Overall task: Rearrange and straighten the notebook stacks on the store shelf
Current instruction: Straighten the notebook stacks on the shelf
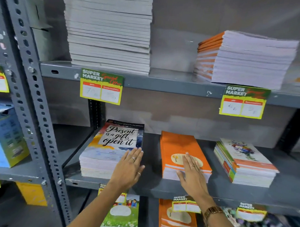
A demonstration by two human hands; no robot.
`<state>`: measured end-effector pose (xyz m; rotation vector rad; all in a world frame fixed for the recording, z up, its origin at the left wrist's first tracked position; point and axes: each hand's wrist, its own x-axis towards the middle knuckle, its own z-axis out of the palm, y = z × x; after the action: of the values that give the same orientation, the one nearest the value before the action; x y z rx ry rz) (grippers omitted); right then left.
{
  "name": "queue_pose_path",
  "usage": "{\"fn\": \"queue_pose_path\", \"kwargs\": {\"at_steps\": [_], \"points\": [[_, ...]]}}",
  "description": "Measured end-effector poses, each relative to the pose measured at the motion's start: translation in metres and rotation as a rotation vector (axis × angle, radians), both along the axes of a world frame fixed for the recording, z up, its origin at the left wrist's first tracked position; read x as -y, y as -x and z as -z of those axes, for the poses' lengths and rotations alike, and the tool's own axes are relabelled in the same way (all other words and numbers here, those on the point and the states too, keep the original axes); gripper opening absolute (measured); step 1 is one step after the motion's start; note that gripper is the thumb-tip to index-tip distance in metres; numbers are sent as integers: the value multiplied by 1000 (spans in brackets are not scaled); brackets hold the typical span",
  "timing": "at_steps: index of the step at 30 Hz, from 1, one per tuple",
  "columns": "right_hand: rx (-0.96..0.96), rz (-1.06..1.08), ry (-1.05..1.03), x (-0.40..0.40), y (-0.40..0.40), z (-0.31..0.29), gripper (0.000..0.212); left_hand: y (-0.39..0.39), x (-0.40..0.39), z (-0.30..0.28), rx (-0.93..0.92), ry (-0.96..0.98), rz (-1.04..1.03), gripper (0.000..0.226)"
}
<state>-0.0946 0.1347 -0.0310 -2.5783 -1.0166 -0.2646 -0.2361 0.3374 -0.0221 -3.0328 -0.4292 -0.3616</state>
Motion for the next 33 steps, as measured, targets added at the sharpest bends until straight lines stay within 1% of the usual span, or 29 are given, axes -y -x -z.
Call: {"fn": "queue_pose_path", "kwargs": {"at_steps": [1, 2, 5, 6, 7, 10, 11, 13, 14, 15, 16, 18, 19, 20, 21, 22, 24, 25, 26, 29, 31, 33], "points": [[-5, 11, 7, 6, -5, 0, 63, -8, 7, -1, -22, -5, 37, 54], [-10, 15, 13, 12, -8, 0, 63, -15, 15, -2, -44, 1, 51, 52], [-57, 11, 40, 30, -23, -3, 62, -38, 42, -6, -4, 10, 68, 53], [-63, 7, 61, 34, -30, -3, 63, -44, 49, -7, 0, 42, 76, 54], [-56, 3, 88, 36, -36, -3, 63, -51, 54, -5, 42, 57, 94, 56], [-8, -32, 178, 41, -53, -1, 67, -75, 69, 1, -49, 71, 185, 60], [1, -44, 205, 41, -58, 0, 76, -82, 72, 3, -60, 49, 184, 61], [13, -81, 251, 44, -66, 5, 111, -92, 75, 9, -86, 15, 170, 62], [26, -93, 258, 47, -70, 8, 123, -96, 77, 12, -87, 2, 162, 62], [34, -99, 258, 49, -72, 10, 126, -98, 79, 13, -76, -9, 153, 65], [35, -102, 260, 51, -73, 11, 123, -99, 81, 15, -46, -12, 155, 75], [41, -96, 241, 50, -72, 12, 105, -97, 85, 14, -5, 28, 161, 101], [41, -90, 234, 49, -72, 12, 100, -98, 86, 15, 3, 38, 157, 106], [36, -87, 226, 49, -72, 14, 103, -100, 87, 16, 22, 42, 156, 108], [39, -88, 231, 49, -72, 14, 111, -101, 86, 18, 50, 47, 142, 107], [42, -91, 237, 49, -72, 16, 119, -101, 86, 19, 61, 51, 118, 100], [40, -96, 234, 50, -74, 17, 124, -102, 82, 24, 70, -39, 109, 67], [38, -99, 226, 50, -74, 17, 124, -103, 80, 27, 87, -90, 114, 55], [36, -100, 217, 51, -74, 17, 123, -104, 80, 28, 93, -151, 145, 49], [46, -90, 206, 51, -73, 21, 117, -105, 83, 28, 142, -185, 169, 48], [51, -87, 202, 51, -73, 23, 113, -105, 82, 31, 199, -238, 176, 41], [54, -82, 197, 51, -74, 25, 111, -107, 80, 34, 219, -261, 174, 44]]}}
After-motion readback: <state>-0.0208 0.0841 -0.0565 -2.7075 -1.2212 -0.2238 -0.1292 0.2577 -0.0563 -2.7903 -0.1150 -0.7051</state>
